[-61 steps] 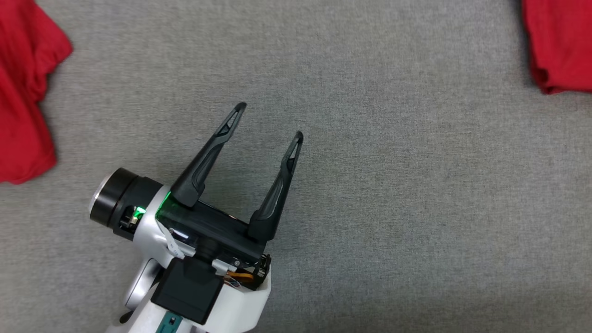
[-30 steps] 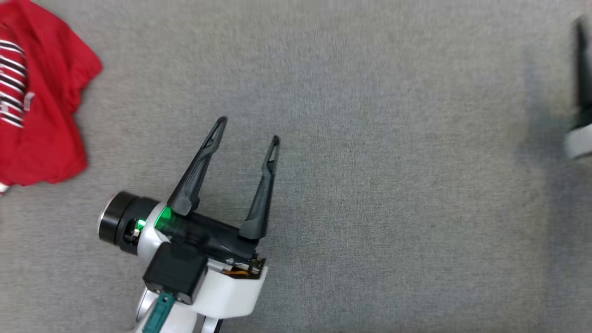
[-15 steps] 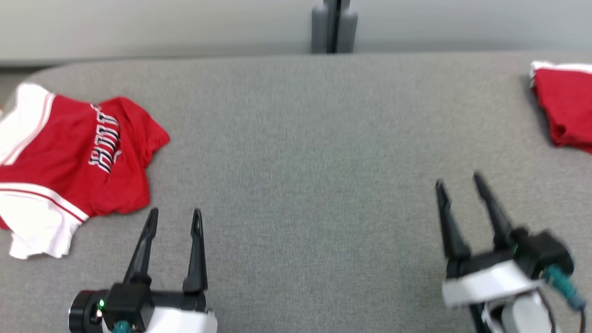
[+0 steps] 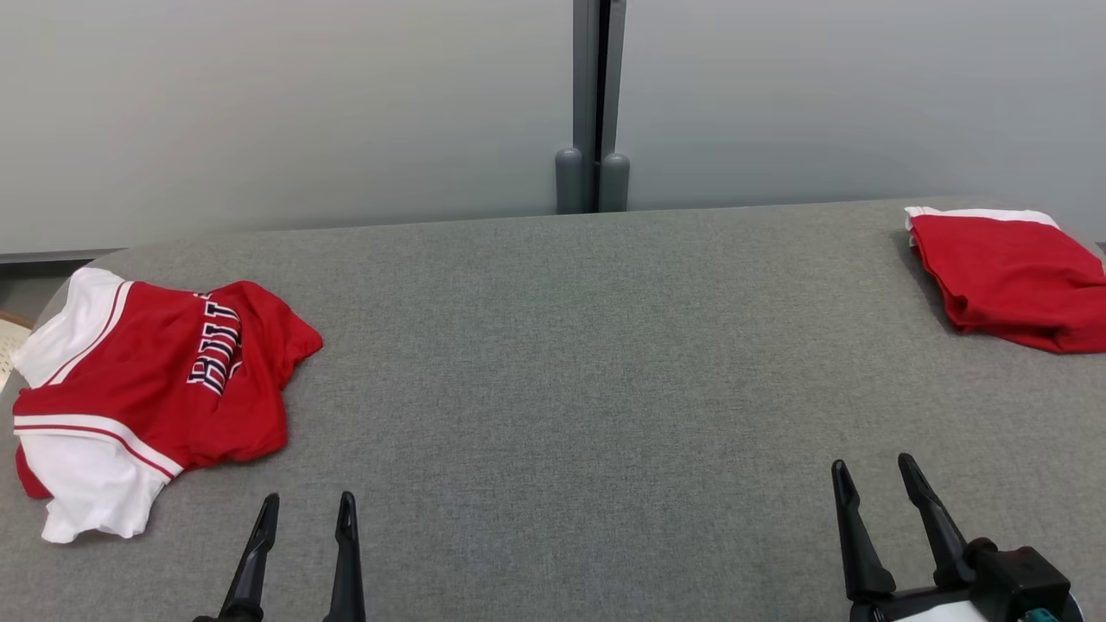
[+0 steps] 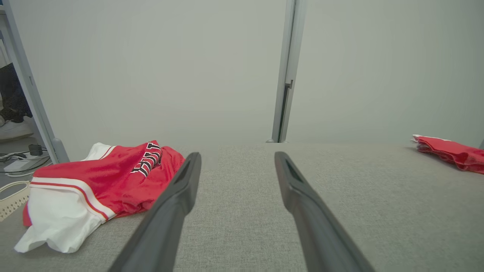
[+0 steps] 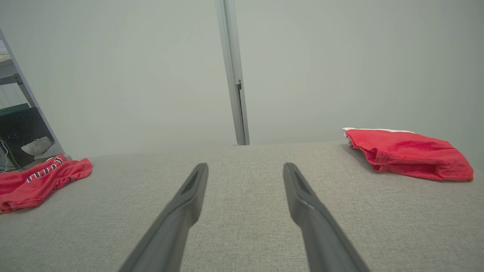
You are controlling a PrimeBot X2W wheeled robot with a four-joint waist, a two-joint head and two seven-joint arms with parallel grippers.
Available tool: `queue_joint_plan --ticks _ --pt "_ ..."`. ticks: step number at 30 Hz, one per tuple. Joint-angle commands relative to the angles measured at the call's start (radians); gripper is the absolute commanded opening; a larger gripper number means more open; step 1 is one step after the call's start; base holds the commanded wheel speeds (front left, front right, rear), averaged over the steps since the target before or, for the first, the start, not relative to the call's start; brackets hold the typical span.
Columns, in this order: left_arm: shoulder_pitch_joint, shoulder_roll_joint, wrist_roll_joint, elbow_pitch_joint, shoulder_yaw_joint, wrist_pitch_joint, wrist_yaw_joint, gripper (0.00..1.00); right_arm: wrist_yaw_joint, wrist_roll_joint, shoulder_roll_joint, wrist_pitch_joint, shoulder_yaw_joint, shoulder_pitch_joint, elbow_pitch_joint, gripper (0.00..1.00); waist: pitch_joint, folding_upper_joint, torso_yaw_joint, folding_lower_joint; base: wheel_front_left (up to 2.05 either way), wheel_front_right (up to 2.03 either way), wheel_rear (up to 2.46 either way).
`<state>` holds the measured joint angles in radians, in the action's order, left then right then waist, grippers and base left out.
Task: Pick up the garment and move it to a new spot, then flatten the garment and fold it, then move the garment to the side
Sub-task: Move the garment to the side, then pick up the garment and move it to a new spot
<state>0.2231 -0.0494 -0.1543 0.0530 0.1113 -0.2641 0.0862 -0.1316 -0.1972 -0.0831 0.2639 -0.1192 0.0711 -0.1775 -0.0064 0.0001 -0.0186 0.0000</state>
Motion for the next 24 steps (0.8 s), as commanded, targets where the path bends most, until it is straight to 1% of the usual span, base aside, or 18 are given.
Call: queue_joint_plan --ticks 1,7,16,20,24 --pt "0.014 -0.003 0.004 -0.009 -0.010 0.000 -0.010 1.00 0.002 -0.001 -0.002 0.001 -0.005 0.013 -0.005 1.00 -0.008 -0.0001 -0.006 0.0000 0.00 0.00 0.00" --pt "0.032 -0.003 0.015 -0.019 -0.013 0.000 -0.016 1.00 0.002 -0.036 -0.004 0.001 -0.038 0.010 -0.002 1.00 -0.023 -0.0001 -0.013 0.0000 0.00 0.00 0.00" --pt "0.028 -0.003 0.023 -0.026 -0.004 0.000 -0.016 1.00 0.002 -0.037 -0.014 0.001 -0.054 0.016 0.006 1.00 -0.023 -0.0001 -0.005 0.0000 0.00 0.00 0.00" --pt "0.028 -0.003 0.022 -0.032 -0.003 0.000 -0.015 1.00 0.002 -0.038 -0.018 0.001 -0.052 0.027 0.008 1.00 -0.025 -0.0001 0.005 0.0000 0.00 0.00 0.00" --pt "0.027 -0.003 0.027 -0.037 -0.004 0.000 -0.011 1.00 0.002 -0.040 -0.018 0.001 -0.054 0.032 0.003 1.00 -0.028 -0.0001 0.035 0.0000 0.00 0.00 0.00"
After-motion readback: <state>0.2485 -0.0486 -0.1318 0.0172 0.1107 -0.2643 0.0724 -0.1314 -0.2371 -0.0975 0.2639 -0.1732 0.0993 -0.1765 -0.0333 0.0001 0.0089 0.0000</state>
